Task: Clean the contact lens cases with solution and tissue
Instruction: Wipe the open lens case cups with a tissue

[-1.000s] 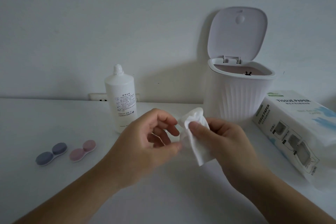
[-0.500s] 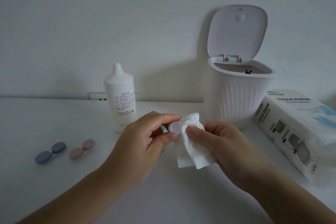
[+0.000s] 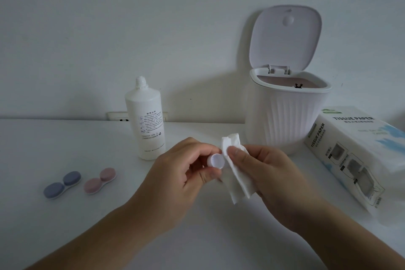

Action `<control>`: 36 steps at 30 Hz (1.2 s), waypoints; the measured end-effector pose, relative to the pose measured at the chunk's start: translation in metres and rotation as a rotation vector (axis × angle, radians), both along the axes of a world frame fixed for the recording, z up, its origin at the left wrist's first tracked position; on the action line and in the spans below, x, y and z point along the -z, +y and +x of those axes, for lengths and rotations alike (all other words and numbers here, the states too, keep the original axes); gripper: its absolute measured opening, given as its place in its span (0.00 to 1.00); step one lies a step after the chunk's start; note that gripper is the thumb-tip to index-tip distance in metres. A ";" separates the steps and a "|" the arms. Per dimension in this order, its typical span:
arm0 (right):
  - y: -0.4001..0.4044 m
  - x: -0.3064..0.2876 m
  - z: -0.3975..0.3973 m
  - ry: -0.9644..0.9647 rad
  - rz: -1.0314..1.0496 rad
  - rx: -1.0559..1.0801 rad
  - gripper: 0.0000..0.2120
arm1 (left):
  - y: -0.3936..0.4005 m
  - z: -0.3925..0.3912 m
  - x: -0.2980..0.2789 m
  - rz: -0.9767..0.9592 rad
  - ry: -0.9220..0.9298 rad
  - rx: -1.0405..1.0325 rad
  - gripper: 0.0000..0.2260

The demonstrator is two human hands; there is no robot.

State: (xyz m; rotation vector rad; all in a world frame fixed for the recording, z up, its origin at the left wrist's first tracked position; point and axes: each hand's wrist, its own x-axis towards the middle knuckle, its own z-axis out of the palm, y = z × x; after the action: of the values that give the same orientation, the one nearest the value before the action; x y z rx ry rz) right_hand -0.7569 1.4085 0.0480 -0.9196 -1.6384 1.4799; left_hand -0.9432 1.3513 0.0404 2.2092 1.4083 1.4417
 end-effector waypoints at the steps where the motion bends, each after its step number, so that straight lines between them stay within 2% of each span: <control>1: 0.000 0.000 -0.001 0.019 -0.010 0.003 0.20 | 0.000 0.002 0.000 0.011 -0.020 -0.009 0.07; 6: -0.001 0.001 -0.001 0.039 -0.004 -0.038 0.18 | -0.001 0.004 -0.002 -0.004 -0.036 -0.051 0.10; 9: -0.001 0.000 0.002 -0.050 0.091 -0.057 0.16 | 0.000 -0.006 -0.007 -0.092 -0.046 -0.005 0.08; 13: -0.001 -0.003 0.006 -0.258 0.168 -0.161 0.17 | 0.002 -0.021 -0.013 -0.310 -0.006 0.138 0.09; 15: -0.002 -0.005 0.008 -0.327 0.178 -0.217 0.18 | 0.001 -0.022 -0.013 -0.349 0.021 0.192 0.09; 18: 0.000 -0.008 0.011 -0.261 0.168 -0.199 0.20 | -0.001 -0.017 -0.012 -0.226 -0.031 0.141 0.09; 23: -0.003 -0.002 0.003 0.030 0.085 -0.082 0.16 | -0.005 0.000 -0.007 0.032 -0.086 0.003 0.09; 26: -0.004 0.000 -0.001 0.097 0.028 -0.055 0.16 | -0.004 0.007 -0.003 0.081 -0.082 -0.036 0.11; 28: -0.005 -0.002 0.001 0.055 0.123 -0.025 0.15 | -0.003 0.005 -0.004 0.052 -0.091 -0.028 0.10; 30: -0.006 -0.003 0.003 -0.029 0.313 0.033 0.12 | -0.002 -0.001 -0.007 0.020 -0.094 -0.013 0.08; 33: -0.007 -0.001 0.003 -0.122 0.532 0.108 0.06 | 0.000 -0.008 -0.011 0.018 0.011 0.025 0.08; 36: -0.005 0.000 0.005 -0.169 0.664 0.110 0.05 | 0.000 -0.012 -0.011 0.019 0.068 0.058 0.10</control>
State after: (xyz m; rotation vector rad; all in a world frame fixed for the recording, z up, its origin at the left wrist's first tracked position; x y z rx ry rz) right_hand -0.7520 1.4038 0.0484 -0.7439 -1.9819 0.7079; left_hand -0.9554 1.3518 0.0509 2.3114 1.3439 1.3797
